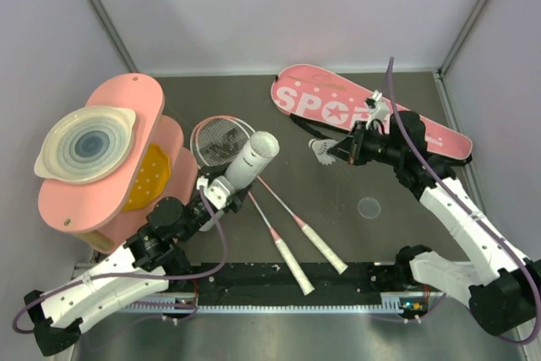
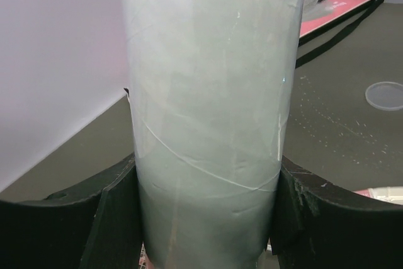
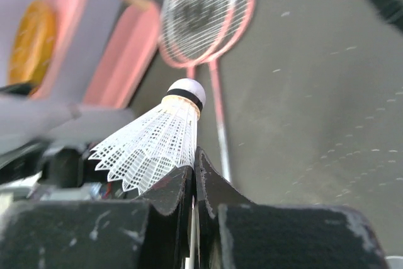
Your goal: Pack up the badminton gear
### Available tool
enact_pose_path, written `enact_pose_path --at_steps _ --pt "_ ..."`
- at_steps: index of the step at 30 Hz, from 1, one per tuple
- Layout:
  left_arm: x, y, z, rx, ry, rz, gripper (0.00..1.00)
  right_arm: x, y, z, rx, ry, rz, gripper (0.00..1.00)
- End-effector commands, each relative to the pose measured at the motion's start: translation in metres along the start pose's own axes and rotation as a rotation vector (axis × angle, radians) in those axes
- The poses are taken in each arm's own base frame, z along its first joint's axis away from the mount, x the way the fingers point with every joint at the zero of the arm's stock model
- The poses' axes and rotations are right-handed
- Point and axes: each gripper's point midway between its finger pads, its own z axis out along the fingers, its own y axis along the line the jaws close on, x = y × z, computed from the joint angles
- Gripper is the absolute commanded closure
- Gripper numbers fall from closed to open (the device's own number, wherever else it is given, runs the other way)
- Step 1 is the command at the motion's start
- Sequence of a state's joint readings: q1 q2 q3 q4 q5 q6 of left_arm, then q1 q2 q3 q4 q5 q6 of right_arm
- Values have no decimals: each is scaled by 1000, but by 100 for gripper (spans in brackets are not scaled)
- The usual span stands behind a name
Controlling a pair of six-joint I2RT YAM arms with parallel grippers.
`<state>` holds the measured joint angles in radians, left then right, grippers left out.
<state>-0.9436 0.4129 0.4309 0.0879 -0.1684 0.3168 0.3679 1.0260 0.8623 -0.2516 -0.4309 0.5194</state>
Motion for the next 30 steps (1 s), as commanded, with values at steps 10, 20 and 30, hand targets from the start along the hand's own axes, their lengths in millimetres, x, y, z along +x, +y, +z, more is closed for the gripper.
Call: enact_pose_path --at_steps 10,20,30 --pt "-18 -14 10 82 -61 6 89 -40 135 -118 -292 66 -182 100" --pt "-17 -17 11 100 -58 13 89 -47 173 -118 -271 138 -295 100" --pt "-13 -26 13 143 -50 19 89 -41 189 -83 -262 204 -337 100"
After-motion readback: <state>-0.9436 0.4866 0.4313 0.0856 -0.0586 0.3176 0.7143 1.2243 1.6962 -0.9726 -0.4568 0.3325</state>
